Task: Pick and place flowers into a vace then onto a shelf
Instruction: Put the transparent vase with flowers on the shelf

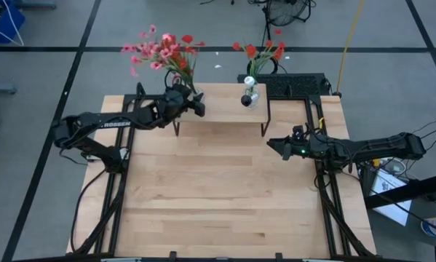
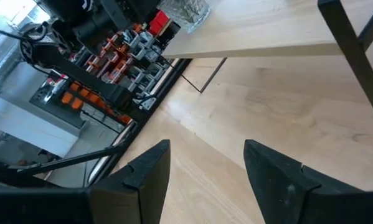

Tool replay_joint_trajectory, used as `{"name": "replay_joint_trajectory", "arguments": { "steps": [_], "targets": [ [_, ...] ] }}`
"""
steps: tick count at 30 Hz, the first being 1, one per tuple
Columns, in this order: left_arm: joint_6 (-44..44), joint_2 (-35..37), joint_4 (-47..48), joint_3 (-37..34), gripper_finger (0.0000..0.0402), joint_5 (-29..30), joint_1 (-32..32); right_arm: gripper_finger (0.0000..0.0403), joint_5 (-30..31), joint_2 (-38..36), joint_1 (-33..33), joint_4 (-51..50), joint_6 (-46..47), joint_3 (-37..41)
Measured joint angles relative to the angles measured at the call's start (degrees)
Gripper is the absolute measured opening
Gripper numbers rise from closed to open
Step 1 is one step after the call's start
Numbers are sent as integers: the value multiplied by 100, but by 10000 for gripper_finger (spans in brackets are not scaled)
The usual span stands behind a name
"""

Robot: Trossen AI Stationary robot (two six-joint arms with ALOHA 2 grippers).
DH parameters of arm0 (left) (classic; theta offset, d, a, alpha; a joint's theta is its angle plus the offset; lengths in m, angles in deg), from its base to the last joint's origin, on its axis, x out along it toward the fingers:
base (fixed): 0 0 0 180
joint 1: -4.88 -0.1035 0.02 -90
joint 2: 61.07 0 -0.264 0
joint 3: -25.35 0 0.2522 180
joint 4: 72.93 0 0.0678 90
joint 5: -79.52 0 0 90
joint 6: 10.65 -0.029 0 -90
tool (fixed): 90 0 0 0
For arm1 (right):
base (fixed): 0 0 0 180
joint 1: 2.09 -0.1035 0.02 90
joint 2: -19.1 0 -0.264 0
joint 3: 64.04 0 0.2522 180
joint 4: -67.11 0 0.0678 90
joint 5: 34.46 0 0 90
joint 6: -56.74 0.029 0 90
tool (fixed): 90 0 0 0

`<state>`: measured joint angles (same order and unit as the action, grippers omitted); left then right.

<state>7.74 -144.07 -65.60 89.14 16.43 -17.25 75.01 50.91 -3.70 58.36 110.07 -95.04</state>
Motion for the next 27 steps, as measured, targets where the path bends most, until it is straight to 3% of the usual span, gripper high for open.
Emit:
{"name": "replay_joint_trajectory", "arguments": {
  "steps": [4,11,16,20,27],
  "targets": [
    [-80,-36,-164,-31,207,250,147,196,-2,-2,-2,9,-7,0],
    [91,-25,12,-27,205,92,99,196,-2,-2,-2,-11,-45,0],
    [193,-25,59,-21,229,36,105,196,-2,-4,-2,-5,-65,26],
    [210,-25,98,-16,206,26,105,196,-8,-4,-2,72,94,176],
    [232,-25,114,-16,205,7,105,196,-23,-2,-2,130,363,383]
  ]
}}
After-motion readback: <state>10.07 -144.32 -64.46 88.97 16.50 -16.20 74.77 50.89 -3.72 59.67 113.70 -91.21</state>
